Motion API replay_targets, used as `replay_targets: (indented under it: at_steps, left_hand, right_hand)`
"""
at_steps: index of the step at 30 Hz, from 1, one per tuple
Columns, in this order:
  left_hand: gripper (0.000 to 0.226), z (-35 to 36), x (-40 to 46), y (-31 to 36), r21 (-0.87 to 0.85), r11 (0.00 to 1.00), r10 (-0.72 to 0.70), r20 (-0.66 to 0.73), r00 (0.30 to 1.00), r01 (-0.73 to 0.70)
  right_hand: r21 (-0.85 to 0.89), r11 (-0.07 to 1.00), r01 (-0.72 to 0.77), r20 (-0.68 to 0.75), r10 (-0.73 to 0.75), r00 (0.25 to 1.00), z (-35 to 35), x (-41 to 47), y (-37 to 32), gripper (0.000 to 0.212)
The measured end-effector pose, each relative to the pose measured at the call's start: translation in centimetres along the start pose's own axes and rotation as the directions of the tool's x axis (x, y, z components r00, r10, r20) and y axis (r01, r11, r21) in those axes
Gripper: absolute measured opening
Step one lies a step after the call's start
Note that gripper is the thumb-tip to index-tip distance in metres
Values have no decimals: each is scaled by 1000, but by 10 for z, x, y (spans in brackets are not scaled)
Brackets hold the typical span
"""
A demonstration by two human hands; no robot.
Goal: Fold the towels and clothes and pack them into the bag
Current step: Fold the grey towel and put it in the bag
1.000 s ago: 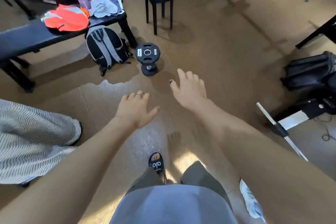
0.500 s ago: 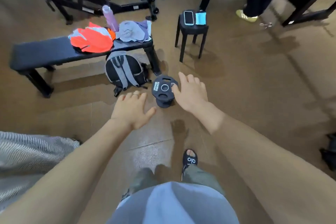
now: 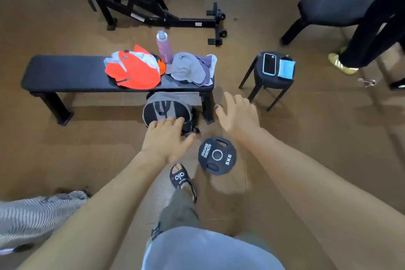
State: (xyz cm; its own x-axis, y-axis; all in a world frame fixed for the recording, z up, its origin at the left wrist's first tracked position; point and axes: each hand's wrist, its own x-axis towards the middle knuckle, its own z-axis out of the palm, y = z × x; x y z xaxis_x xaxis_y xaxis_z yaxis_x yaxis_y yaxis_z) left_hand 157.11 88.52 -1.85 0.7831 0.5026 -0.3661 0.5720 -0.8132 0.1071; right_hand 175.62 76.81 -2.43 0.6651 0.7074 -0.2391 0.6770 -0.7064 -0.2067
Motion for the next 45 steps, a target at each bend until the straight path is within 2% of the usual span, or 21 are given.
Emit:
replay_targets:
  at_steps: [3,7,13,15,17,20,23,28,30,34,38,40,45]
  left_hand:
    - [72,-19,65,-39,-24,1000,-2,14,1000,3]
    - [58,-46,138,-79,-22,1000,-8,8,1000,8]
    - [92,-70,238,-108,-47,999,-26,3,1000,26]
    - [85,-68,277,-115,-49,997,-54,-3,999,54]
    - [74,-62,319,-121,-59,995,-78,-21,997,77]
    - [75,-48,386,-127,-102,986,-141,-50,989,135]
    - [67,-23,450,-134,-133,968,-224,-77,972,212]
    - [60,45,530,-154,-190,944,-287,-69,955,270]
    - [64,80,558,-169,-215,934,-303,-50,952,286]
    - [67,150,606,-194,-329,908,-298,-65,952,261]
    - [36,202,632,-203,-591,788,-291,-110,950,173]
    - [25,215,640,-205,-631,768,-297,-197,934,111]
    - [23,218,637,-200,-615,788,-308,-348,885,33]
  right_hand:
    - [13,1000,-16,41,15,999,-4,72,-28,59]
    - [31,1000,4,12,-4,1000,-13,154,-57,53]
    - [21,999,33,65,-34,997,-14,269,-69,54]
    - [1,998,62,84,-62,995,-6,311,-69,56]
    - [-17,995,100,107,-98,989,7,358,-68,55]
    - [-23,984,174,131,-170,977,37,434,-63,53]
    - [5,969,245,179,-242,954,74,505,-56,47]
    - [-2,948,319,257,-308,916,145,592,-47,49]
    - [-8,943,333,268,-318,909,183,617,-46,48]
    - [40,933,357,154,-359,921,264,649,-45,31]
    - [39,895,445,-49,-443,895,309,665,-42,48]
    - [34,887,461,-91,-457,885,317,669,-40,45]
    - [93,851,516,-176,-496,850,317,662,-37,50]
